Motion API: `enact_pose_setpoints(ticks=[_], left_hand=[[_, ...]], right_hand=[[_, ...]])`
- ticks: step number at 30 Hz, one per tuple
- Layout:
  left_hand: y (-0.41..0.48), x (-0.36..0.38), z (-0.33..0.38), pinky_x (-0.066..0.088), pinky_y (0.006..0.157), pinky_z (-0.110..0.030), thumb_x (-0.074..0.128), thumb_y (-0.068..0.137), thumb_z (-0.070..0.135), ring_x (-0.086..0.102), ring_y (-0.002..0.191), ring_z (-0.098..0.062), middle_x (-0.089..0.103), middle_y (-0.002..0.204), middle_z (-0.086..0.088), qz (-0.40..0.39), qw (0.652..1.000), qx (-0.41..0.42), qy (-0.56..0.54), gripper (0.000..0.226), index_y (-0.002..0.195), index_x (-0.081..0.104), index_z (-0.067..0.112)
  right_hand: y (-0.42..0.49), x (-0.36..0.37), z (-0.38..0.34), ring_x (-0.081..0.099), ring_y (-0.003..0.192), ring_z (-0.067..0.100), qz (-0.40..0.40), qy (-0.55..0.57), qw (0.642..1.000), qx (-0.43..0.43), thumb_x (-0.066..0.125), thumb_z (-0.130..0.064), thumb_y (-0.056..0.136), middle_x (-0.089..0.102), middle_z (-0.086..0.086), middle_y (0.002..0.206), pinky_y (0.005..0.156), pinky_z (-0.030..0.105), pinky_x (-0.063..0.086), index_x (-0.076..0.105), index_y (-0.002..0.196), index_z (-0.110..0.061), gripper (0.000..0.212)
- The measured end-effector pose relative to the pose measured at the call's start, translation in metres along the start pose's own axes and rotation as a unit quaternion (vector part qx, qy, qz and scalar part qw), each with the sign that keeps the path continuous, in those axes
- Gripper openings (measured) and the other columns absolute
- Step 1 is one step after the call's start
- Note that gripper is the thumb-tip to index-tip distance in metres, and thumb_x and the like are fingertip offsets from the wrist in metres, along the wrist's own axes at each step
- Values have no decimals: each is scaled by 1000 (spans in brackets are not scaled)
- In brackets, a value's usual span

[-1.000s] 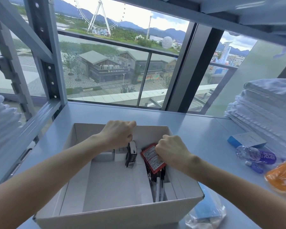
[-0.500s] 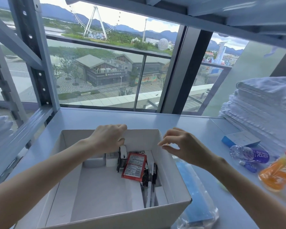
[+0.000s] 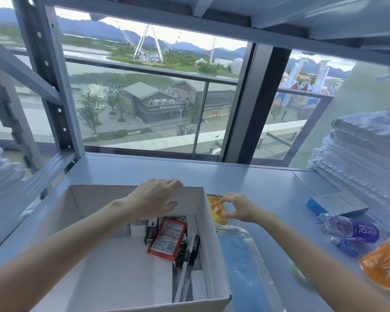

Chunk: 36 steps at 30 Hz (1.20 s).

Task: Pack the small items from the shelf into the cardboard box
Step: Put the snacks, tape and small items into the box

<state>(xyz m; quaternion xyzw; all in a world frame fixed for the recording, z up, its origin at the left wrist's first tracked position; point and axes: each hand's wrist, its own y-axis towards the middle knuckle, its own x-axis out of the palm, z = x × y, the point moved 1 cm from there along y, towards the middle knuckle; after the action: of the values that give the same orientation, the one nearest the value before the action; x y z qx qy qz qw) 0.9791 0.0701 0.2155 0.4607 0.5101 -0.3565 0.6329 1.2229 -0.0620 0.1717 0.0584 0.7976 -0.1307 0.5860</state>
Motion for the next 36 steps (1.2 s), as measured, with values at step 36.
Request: enact_pose_setpoints(ticks=[36], left_hand=[[-81, -45, -32, 43, 95, -29, 75, 75, 32, 50, 110, -18, 60, 117, 0, 123, 992, 17, 20, 58, 126, 55, 14]], right_hand=[[-58, -80, -119, 63, 68, -4, 40, 250, 964, -82, 76, -31, 72, 59, -7, 91, 52, 13, 50, 58, 107, -35, 39]])
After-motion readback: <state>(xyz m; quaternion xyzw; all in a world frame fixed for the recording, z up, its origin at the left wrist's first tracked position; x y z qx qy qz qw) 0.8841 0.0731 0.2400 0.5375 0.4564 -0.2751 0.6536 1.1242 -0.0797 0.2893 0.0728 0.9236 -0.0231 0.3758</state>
